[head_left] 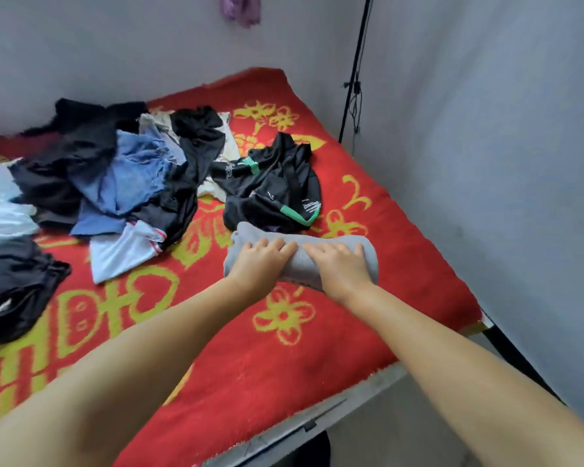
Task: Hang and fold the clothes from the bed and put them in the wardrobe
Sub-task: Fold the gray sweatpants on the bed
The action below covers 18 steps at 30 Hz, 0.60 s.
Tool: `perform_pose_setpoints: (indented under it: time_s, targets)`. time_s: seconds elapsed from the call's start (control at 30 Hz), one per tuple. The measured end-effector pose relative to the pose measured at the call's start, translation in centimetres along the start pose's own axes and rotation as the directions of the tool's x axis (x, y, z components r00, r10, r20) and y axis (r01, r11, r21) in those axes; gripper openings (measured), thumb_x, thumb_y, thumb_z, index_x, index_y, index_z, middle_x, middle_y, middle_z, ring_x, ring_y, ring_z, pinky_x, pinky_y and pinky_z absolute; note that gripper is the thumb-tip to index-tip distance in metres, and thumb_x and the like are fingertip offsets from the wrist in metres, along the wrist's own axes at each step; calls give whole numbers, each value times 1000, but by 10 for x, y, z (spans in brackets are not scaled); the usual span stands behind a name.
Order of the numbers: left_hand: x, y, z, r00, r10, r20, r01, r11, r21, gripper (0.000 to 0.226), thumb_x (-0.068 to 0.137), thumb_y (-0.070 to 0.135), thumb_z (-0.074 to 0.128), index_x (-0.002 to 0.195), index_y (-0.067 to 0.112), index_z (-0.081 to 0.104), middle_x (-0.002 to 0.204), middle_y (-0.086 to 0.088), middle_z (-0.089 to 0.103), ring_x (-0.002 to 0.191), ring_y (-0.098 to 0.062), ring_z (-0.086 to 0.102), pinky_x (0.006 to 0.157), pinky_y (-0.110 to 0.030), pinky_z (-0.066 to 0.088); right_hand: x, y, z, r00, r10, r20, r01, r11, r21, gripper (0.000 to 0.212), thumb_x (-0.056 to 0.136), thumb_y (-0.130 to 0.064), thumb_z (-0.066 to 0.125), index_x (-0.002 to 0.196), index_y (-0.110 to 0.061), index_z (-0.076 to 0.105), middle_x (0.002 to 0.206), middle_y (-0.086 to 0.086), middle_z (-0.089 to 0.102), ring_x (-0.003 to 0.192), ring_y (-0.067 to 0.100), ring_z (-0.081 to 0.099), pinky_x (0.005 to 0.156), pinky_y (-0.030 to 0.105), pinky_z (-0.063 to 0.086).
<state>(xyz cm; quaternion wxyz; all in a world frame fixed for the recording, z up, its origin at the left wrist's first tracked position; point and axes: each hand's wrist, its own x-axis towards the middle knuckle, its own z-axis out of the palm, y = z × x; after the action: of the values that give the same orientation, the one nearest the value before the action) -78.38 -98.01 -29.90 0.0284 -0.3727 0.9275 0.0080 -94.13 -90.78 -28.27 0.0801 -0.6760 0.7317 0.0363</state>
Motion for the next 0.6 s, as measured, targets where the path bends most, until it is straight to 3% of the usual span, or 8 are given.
perform_pose_setpoints:
  time_s: [0.17, 0.37, 0.6]
  targets:
    - [-69, -31, -48, 970, -238, -44, 239, 971, 24, 50, 90, 12, 52, 138, 19, 41, 127, -4, 53, 114, -30, 54, 84, -41, 46, -1, -59, -52, 969, -248, 8, 248, 968, -36, 53, 84, -14, 59, 132, -27, 41, 135, 1, 49, 122, 30, 46, 102, 55, 30]
    - [-181, -51, -76, 873, -483, -61, 484, 875, 0, 50, 89, 13, 53, 138, 18, 41, 126, -4, 53, 109, -30, 55, 81, -44, 49, -31, -149, -84, 856, -516, -3, 510, 847, -153, 54, 83, -46, 64, 128, -25, 43, 129, 2, 51, 116, 29, 49, 89, 47, 34]
    - [-355, -44, -81, 718, -695, -39, 696, 716, 50, 55, 88, 16, 56, 139, 19, 35, 132, -2, 50, 114, -25, 55, 83, -40, 48, -129, -268, -84, 671, -741, -15, 725, 660, -198, 51, 76, -39, 73, 116, -24, 46, 118, 1, 57, 111, 28, 55, 74, 39, 36]
